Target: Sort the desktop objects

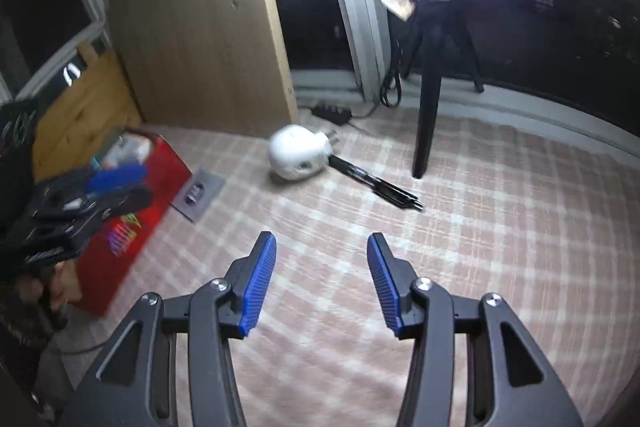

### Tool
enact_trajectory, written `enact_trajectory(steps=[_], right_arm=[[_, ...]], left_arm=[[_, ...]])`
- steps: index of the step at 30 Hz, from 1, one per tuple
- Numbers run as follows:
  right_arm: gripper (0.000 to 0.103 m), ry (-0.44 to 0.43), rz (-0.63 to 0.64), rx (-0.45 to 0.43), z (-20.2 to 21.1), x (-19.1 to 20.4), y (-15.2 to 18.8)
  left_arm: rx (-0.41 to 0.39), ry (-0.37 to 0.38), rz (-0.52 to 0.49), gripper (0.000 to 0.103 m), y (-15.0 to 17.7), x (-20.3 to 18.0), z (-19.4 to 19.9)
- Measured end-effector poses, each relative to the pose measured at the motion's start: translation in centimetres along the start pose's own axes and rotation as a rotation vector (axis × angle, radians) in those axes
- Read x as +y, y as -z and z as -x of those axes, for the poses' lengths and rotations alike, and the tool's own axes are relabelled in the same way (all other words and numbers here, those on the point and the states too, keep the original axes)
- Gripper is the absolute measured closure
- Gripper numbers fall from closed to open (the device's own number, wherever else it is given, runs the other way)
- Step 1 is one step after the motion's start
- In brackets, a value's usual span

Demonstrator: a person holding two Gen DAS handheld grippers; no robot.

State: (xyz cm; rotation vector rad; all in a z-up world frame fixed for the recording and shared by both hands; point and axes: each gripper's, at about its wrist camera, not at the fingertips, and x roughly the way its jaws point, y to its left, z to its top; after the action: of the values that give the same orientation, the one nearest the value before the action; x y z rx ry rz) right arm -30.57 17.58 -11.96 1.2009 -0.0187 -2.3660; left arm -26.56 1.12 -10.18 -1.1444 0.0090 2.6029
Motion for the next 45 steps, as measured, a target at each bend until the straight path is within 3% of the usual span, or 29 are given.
enact_trajectory(steps=[8, 14, 19, 20, 21, 23, 24, 33, 45], right_arm=[[0.056, 0.019, 0.197, 0.073, -5.7, -1.9, -3.2], [0.056, 0.022, 0.305, 0.113, -11.1, -2.0, -4.4], [0.057, 0.009, 0.32, 0.141, -13.0, -2.3, -4.5], [0.061, 0.008, 0.318, 0.146, -13.3, -2.4, -4.5], [0.065, 0.012, 0.311, 0.145, -13.3, -2.5, -4.5], [0.087, -0.021, 0.269, 0.141, -13.1, -3.1, -4.8], [0.089, -0.041, 0.244, 0.148, -13.0, -3.4, -4.9], [0.092, -0.081, 0.085, 0.152, -11.2, -4.2, -3.7], [0.092, -0.11, -0.189, 0.018, -2.5, -4.5, 0.8]], left_arm=[[0.076, -0.04, 0.023, 0.054, -0.8, 1.7, -8.9], [0.057, -0.011, 0.043, 0.053, -2.1, 2.8, -11.1], [0.074, -0.015, -0.032, 0.05, -2.7, 1.6, -13.1], [0.075, -0.015, -0.037, 0.049, -2.9, 1.5, -13.4], [0.08, -0.018, -0.04, 0.049, -2.9, 1.5, -13.7], [0.094, -0.017, -0.044, 0.052, -3.0, 1.4, -14.1], [0.099, -0.009, -0.043, 0.054, -2.9, 1.4, -14.2], [0.091, 0.037, 0.02, 0.061, -1.8, 1.3, -12.3], [0.072, 0.074, 0.066, 0.064, -0.1, -0.5, -5.6]])
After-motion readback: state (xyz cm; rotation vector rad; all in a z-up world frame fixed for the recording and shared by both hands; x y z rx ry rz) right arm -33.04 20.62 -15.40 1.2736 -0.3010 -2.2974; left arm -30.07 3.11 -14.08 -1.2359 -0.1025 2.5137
